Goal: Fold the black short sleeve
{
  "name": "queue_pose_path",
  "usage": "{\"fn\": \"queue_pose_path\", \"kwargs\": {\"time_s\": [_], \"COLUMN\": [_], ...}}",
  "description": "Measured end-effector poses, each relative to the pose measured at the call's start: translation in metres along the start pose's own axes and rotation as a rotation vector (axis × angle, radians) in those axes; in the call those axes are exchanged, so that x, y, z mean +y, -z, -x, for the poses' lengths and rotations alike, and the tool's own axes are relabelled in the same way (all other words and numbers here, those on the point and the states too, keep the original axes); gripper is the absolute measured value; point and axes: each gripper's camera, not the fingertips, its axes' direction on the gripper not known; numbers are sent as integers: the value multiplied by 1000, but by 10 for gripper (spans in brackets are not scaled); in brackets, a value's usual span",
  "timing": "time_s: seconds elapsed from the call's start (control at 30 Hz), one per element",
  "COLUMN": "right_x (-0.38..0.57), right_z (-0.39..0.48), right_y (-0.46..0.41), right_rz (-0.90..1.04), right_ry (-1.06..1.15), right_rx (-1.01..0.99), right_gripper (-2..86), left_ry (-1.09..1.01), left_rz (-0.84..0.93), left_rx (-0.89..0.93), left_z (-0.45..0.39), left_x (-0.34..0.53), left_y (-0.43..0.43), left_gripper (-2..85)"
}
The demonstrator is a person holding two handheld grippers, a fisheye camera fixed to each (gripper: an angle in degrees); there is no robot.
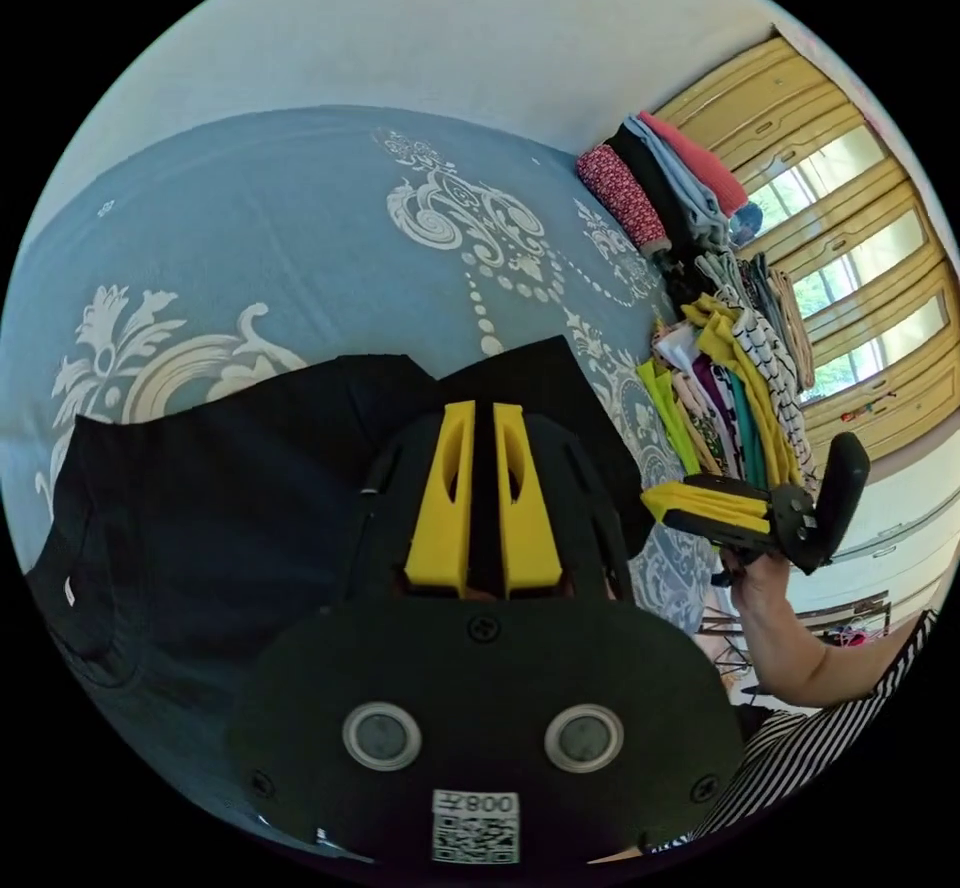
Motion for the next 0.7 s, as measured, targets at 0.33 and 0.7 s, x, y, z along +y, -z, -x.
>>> {"fn": "queue_pose_path", "kwargs": {"time_s": [0.33,0.7], "right_x": [17,-14], "right_z": [-40,89], "right_y": [-33,-68], "right_rz": [-71,-53], "right_ry": [-220,53], "right_rx": [-146,-346], "right_gripper": [14,2], "left_ry": [120,615], "left_rz": [-336,-560], "left_rx": [119,-123], "left_z": [21,66], "left_x": [174,444], "left_y": [150,322], "left_gripper": [62,67]}}
